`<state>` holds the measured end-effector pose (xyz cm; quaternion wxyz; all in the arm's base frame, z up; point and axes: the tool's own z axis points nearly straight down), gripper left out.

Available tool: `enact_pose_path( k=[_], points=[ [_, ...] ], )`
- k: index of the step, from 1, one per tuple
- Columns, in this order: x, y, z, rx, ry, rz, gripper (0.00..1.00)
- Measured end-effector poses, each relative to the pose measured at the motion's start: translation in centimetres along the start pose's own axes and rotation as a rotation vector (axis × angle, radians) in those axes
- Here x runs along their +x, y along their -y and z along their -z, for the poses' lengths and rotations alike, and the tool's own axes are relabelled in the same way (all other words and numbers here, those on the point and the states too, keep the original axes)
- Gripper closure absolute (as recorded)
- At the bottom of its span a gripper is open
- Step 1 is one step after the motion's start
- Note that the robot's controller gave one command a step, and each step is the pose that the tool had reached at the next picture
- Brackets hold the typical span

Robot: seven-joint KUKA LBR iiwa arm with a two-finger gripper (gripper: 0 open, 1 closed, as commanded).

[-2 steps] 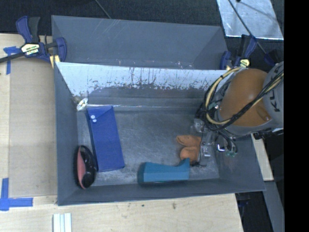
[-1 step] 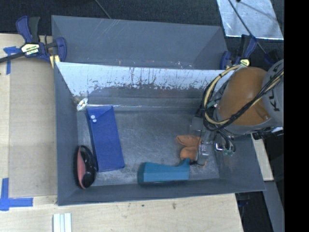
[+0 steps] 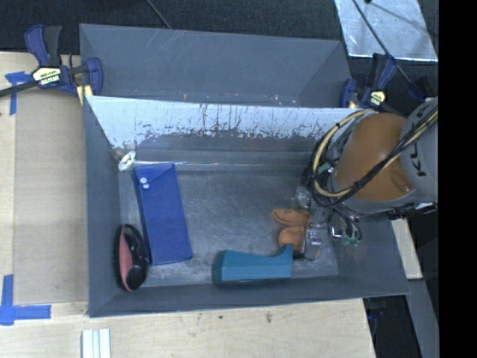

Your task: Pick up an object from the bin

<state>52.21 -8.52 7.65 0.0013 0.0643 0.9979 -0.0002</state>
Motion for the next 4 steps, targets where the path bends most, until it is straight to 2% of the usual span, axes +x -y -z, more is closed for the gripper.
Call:
enact_pose_path(
  k=[1, 3, 4],
  points=[
    [0.8, -0.3, -0.6, 0.001, -0.002, -0.111, 1.0],
    [1.0, -0.3, -0.1, 0.001, -0.004, -0.111, 1.0],
    [1.1, -0.3, 2.0, 0.0, -0.011, -0.111, 1.0]
  ],
)
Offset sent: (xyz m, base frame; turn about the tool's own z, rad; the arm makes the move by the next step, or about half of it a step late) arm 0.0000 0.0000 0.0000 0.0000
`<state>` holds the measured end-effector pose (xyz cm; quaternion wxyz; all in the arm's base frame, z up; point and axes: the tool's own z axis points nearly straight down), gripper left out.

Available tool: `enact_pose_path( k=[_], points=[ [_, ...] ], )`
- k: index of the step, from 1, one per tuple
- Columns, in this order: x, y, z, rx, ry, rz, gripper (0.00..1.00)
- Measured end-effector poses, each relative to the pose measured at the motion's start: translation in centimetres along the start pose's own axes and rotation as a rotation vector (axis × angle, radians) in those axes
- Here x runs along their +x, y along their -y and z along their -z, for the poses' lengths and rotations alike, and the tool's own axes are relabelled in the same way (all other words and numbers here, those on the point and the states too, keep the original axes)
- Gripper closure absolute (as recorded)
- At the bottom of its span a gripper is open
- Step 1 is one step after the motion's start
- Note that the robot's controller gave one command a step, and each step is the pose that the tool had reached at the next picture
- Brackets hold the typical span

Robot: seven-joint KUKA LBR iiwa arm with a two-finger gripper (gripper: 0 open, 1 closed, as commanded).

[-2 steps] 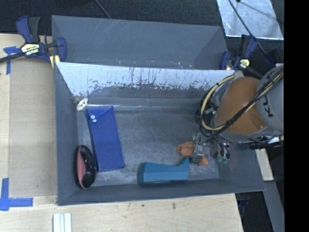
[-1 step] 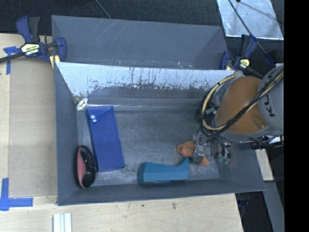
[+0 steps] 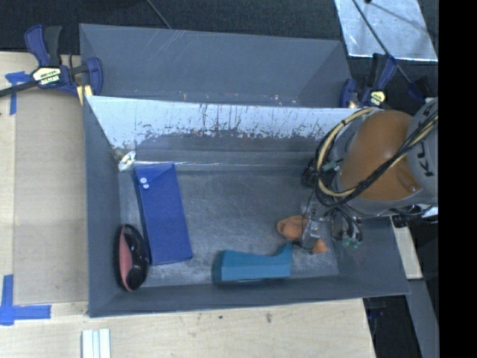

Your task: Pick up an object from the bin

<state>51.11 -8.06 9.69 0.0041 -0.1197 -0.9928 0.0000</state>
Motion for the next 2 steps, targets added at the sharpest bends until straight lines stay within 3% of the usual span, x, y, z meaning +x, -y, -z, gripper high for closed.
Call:
enact_pose_path(
  k=[2],
  points=[
    [-0.2, 0.0, 4.1, -0.002, 0.011, 0.001, 1.0]
  ],
)
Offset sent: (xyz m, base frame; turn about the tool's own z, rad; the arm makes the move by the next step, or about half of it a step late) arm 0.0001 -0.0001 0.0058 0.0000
